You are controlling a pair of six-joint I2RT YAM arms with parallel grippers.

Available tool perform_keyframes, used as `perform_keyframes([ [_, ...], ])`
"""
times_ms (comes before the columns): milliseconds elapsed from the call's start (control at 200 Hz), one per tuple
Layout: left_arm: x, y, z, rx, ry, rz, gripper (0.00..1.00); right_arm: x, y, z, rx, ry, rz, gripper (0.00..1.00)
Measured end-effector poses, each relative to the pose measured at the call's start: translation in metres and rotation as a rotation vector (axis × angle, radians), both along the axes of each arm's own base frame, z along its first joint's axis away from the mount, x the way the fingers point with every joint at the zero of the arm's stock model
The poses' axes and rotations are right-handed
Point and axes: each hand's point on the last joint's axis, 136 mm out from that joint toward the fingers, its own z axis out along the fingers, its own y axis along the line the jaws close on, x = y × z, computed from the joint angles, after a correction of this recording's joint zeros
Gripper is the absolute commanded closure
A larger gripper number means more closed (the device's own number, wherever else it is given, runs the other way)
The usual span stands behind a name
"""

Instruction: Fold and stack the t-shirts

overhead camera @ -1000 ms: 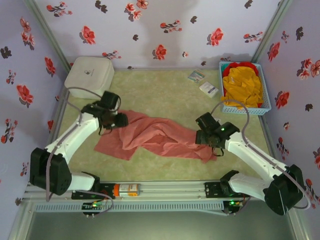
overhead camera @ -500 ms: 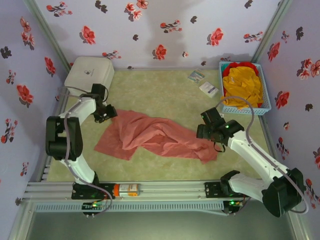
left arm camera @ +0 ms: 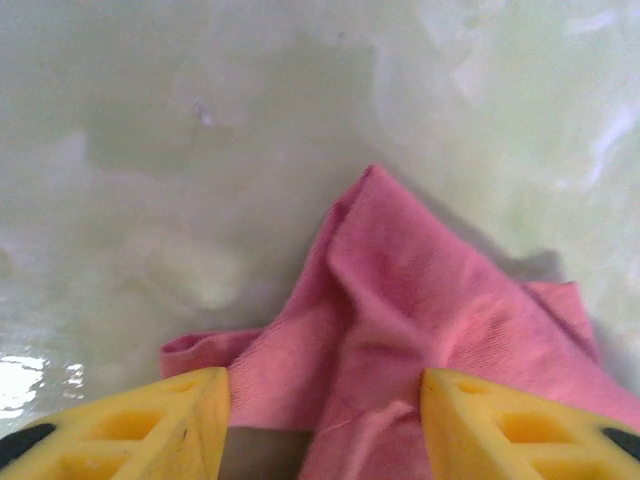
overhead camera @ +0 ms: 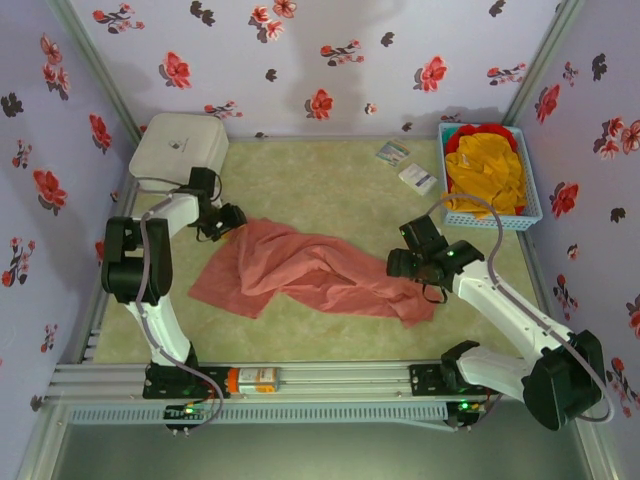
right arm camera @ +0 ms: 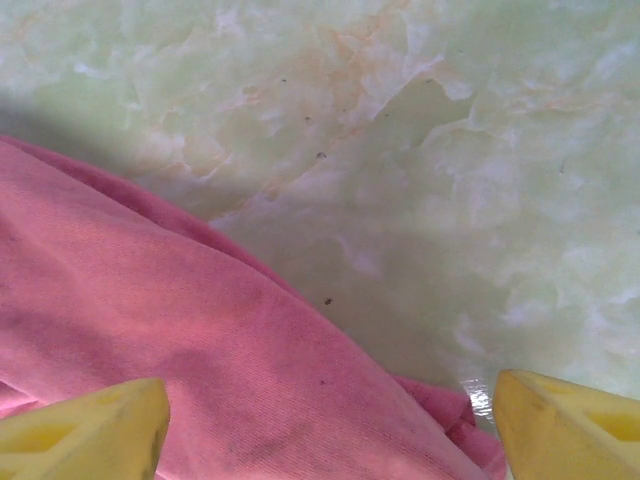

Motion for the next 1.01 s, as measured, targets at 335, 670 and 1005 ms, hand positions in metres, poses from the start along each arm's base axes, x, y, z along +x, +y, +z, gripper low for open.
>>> perform_keyframes([
  [335,0.022,-0.004,-0.003,-0.019,-0.022,0.004,0.49,0.001,0.003,-0.004,0.002,0.015,0.006,0.17],
  [670,0.044,-0.015,-0.001,-0.048,-0.028,-0.005,0.98,0.003,-0.001,-0.005,-0.019,0.008,-0.006,0.16],
  [1005,0.066,-0.045,0.051,-0.043,-0.142,-0.123,1.0,0.008,-0.014,-0.009,-0.054,0.009,-0.052,0.17],
])
